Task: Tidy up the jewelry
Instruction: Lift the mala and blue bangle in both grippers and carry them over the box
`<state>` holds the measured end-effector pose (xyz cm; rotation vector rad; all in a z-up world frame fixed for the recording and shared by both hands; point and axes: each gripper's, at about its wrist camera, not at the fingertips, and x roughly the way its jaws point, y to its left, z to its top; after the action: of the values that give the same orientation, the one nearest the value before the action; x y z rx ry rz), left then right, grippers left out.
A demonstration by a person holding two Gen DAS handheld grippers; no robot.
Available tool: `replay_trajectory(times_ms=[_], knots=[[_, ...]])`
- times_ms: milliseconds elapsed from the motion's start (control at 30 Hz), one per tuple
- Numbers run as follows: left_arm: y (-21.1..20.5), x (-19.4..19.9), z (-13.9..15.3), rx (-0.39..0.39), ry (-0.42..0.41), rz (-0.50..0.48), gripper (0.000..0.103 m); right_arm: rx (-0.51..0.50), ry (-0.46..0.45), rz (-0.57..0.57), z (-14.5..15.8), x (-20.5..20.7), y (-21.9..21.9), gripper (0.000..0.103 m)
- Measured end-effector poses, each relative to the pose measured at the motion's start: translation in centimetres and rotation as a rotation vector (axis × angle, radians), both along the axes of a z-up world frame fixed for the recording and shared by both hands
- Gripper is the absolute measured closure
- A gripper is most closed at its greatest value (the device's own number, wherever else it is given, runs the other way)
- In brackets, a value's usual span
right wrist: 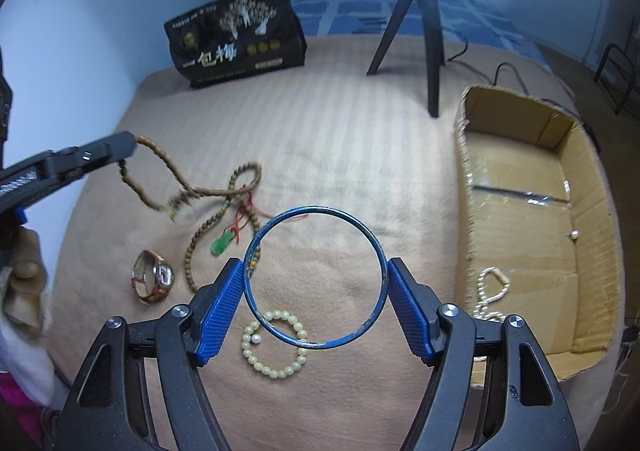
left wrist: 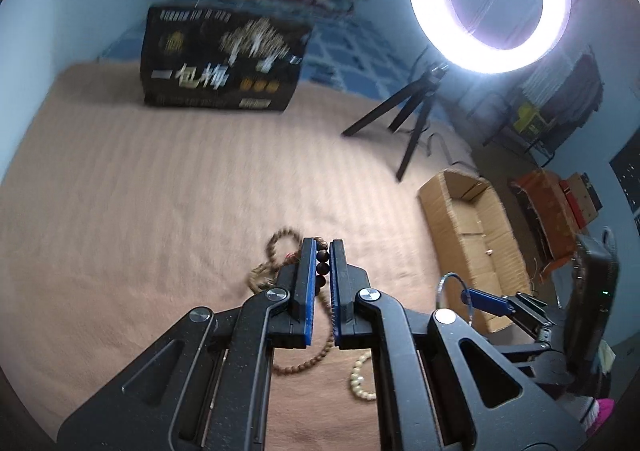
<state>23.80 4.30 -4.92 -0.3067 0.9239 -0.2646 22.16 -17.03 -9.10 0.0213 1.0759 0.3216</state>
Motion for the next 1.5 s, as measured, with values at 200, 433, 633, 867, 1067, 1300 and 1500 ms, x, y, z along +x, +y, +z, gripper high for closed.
replay_trajectory(times_ms=[200, 433, 633, 867, 1067, 1300, 1500], knots=[[-0.6, -0.8, 3.6, -0.037, -0.079, -0.010, 0.099, 0.023, -0.040, -0.028, 1.7, -0.4, -2.0, 0.031], [-2.0, -1.7, 8.1, -0.036, -0.156, -0.042, 0.099, 0.019, -0.082, -0.055, 3.4, -1.0, -4.6, 0.032], [-3.6, -2.4, 11.8, -0.035, -0.213, -0.070, 0.099, 0.021, -0.108, -0.083, 4.5, -1.3, -6.9, 0.031], [-5.8, -3.0, 16.5, -0.037, -0.285, -0.105, 0.099, 0.026, -0.130, -0.131, 5.4, -1.9, -10.2, 0.031], [-8.3, -2.9, 19.6, -0.032, -0.329, -0.144, 0.099, 0.028, -0.140, -0.181, 5.9, -2.5, -13.5, 0.031], [-12.4, -2.0, 22.4, -0.031, -0.369, -0.196, 0.099, 0.024, -0.141, -0.219, 5.9, -2.9, -16.3, 0.031], [-16.1, -0.9, 24.3, -0.046, -0.400, -0.232, 0.099, 0.022, -0.131, -0.242, 5.5, -2.8, -18.2, 0.031]])
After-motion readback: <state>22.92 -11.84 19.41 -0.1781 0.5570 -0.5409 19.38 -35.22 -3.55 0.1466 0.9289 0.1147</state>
